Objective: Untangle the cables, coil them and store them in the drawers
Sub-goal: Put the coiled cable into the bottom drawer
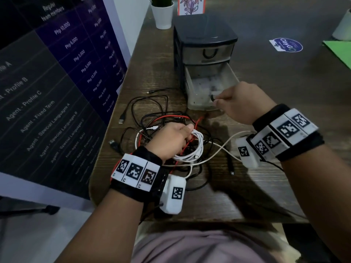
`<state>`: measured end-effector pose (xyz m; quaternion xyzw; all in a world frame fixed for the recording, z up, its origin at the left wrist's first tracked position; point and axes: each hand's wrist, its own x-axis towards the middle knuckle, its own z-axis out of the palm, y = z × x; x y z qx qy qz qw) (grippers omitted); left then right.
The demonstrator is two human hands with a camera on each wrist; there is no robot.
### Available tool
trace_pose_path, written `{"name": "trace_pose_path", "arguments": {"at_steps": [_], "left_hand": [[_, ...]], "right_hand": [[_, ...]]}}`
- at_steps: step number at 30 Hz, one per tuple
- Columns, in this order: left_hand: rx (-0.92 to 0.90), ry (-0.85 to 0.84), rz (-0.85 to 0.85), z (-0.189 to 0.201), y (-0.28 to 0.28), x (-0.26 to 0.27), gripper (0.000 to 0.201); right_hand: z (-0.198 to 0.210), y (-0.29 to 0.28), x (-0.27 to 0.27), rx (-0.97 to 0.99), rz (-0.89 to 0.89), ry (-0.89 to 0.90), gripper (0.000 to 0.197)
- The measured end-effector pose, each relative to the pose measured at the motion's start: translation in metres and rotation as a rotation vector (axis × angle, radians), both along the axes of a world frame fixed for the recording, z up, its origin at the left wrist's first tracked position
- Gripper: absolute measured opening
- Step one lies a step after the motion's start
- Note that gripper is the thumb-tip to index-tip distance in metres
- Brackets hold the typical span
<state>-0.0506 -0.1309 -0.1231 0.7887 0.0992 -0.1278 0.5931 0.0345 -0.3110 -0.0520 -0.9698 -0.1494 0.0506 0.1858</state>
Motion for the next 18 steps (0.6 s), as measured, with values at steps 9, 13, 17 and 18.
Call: {"name": "trace_pose_path", "arguments": {"at_steps": [9,13,17,18], "left_hand": [[-0.322,-0.231,0.099,0.037,-0.006,-0.008,0.035],[-0.286,-0.330,0.089,0.047,-0.011,-0.005,0.035],[-0.102,-0.403,0.107,0.047,-0.009,-0.003,0.035],[-0.059,-0.417,0.117,0.045,-0.007,-0.003,0.037]], "right_hand": [[0.035,-0.005,-0.028,0.106,0.098,-0.093,0.045],[0.040,0.006,-0.035,0.243,0.309,0.075,0.022],[0.036,0.009,-0.027,0.264,0.309,0.076,0.016],[0.035,0.008,-0.024,0.284,0.298,0.095,0.015]]}}
